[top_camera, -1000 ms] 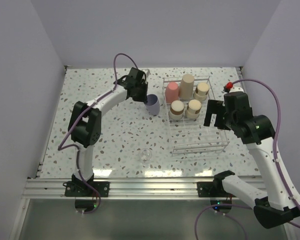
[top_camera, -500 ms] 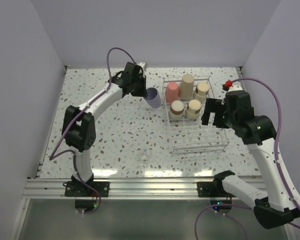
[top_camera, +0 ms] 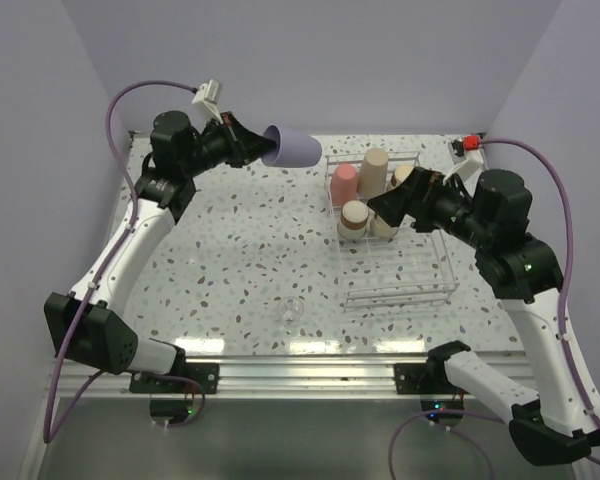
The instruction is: Load the cups into the dish rack
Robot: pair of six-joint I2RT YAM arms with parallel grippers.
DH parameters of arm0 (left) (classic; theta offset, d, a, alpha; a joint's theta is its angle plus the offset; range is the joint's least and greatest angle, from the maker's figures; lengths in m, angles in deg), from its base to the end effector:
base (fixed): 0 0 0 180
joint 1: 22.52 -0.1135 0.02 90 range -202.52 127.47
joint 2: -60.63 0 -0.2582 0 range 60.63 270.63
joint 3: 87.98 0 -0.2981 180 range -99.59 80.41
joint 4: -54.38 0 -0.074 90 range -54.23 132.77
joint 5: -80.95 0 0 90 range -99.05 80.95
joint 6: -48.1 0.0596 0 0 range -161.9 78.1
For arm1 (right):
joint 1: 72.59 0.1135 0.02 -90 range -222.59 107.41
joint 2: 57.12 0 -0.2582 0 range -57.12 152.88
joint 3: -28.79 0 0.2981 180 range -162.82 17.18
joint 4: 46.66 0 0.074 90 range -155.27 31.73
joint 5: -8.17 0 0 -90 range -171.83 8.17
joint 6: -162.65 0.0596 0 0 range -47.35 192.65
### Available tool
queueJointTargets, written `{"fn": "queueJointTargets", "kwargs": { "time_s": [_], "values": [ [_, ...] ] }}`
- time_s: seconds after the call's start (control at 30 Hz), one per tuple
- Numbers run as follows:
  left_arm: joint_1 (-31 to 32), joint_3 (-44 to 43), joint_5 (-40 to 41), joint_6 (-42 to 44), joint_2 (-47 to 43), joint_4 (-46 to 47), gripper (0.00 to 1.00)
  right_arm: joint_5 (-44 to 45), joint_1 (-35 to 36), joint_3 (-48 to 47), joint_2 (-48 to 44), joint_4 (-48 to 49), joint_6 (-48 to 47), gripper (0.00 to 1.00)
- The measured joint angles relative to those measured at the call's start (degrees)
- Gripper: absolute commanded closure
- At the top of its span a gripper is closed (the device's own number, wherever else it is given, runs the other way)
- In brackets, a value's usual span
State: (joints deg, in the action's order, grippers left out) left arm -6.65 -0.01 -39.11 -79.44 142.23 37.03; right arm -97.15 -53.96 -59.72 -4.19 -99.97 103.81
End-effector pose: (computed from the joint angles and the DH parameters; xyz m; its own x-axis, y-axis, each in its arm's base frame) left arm 0.3767 -0.1381 0.4078 -0.5275 -0.3983 -0.7504 0.4963 0.5724 -0.6527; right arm 0.2149 0.0890 0.4529 -0.5298 0.3480 -0.7734 -0.3184 0.7636 0.5617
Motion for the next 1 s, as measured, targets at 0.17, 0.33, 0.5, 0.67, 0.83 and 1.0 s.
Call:
{"fn": "queueJointTargets", "kwargs": {
  "time_s": [0.17, 0.33, 0.5, 0.67, 0.83, 1.0],
  "values": [
    [0.31, 9.6, -9.84, -8.37, -4.13, 14.32, 1.0, -7.48, 0.0, 0.04, 1.2, 9.22, 5.95, 0.02],
    [0.31, 14.62, -14.69, -14.86, -6.64, 23.61, 1.0, -14.16, 0.0, 0.66, 3.67, 18.78, 13.27, 0.02],
    [0.31, 15.82, -17.33, -19.54, -9.7, 31.28, 1.0, -17.66, 0.02, 1.46, 5.31, 24.92, 18.25, 0.02],
    [0.33, 16.06, -18.95, -23.02, -11.45, 37.46, 1.0, -19.47, 0.09, 3.28, 6.08, 31.04, 22.64, 0.02],
    [0.33, 16.83, -19.74, -24.57, -11.47, 39.34, 1.0, -20.26, 0.98, 3.93, 8.07, 35.67, 25.9, 0.02],
    [0.33, 17.92, -19.85, -26.01, -11.47, 41.0, 1.0, -20.24, 4.24, 3.67, 10.97, 38.82, 27.28, 0.02]
  ]
}}
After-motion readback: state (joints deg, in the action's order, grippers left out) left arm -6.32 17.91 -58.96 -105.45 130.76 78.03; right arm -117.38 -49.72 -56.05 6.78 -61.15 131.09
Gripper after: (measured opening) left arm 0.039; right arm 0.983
